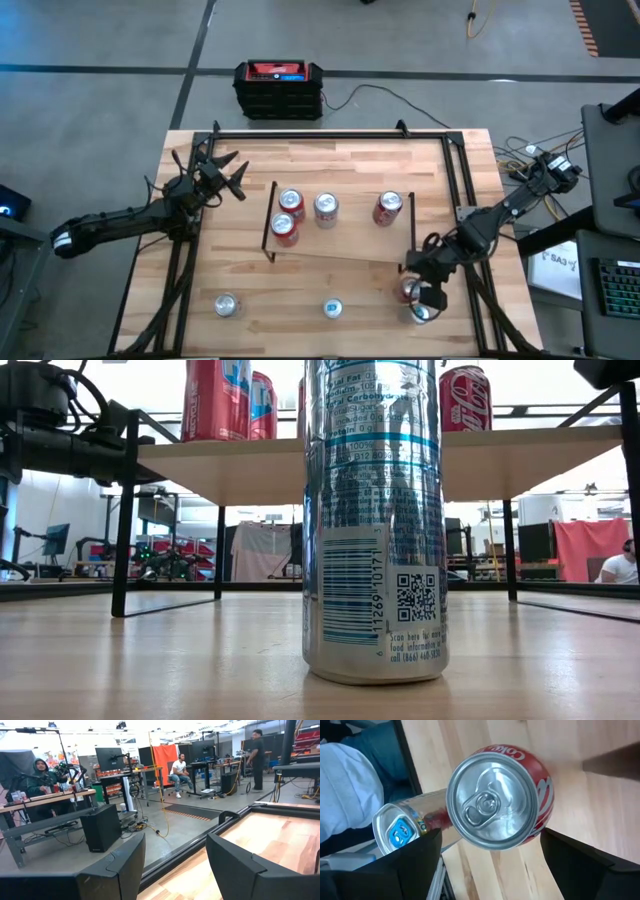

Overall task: Place canned beverage on shelf
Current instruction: Move the red soda can to the bottom right of the table, then put the right blue soda can on the shelf

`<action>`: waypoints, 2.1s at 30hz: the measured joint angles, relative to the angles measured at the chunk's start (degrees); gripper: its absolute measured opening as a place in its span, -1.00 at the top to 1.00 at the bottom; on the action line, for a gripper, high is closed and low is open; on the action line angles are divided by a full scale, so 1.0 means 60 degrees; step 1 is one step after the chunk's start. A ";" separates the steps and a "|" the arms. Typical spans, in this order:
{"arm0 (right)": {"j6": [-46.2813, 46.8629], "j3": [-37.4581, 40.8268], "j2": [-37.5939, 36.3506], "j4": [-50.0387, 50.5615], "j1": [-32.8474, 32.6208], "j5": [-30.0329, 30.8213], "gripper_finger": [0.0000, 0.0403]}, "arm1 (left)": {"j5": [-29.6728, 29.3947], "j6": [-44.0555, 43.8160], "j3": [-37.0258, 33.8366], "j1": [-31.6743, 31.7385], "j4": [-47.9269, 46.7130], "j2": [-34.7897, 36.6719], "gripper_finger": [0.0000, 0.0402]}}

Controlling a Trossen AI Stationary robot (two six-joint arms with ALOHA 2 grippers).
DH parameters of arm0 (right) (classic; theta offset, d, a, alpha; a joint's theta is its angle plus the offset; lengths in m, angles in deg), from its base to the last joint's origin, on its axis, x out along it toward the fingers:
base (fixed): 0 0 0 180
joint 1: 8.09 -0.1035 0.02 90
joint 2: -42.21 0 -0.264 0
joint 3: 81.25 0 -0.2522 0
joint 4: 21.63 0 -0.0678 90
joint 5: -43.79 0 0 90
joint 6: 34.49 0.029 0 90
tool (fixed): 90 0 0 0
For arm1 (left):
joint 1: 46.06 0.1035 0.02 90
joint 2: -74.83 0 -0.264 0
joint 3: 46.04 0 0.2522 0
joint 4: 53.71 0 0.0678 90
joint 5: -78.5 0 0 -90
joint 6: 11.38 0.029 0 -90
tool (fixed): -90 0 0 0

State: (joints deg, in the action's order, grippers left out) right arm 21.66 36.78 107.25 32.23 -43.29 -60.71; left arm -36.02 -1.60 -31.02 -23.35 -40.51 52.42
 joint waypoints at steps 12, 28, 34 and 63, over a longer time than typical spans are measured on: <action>-0.0172 0.0007 -0.0004 -0.0768 -0.0463 0.0672 -0.61 | 0.0002 0.0000 0.0000 0.0002 0.0000 -0.0004 0.03; -0.0333 0.0007 -0.0015 -0.1333 -0.0554 0.0678 -0.61 | 0.0000 0.0000 0.0002 0.0001 0.0001 -0.0001 0.03; -0.0520 0.0007 -0.0015 -0.1521 -0.0554 0.0623 -0.61 | 0.0002 0.0000 0.0004 0.0002 0.0000 -0.0004 0.03; -0.1283 -0.0007 -0.1511 -0.2248 -0.0547 -0.0143 -0.61 | 0.0002 0.0000 0.0001 0.0000 0.0000 -0.0004 0.03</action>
State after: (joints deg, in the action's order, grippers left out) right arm 13.96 36.74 98.18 18.74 -46.57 -61.57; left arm -36.01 -1.60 -31.02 -23.35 -40.51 52.40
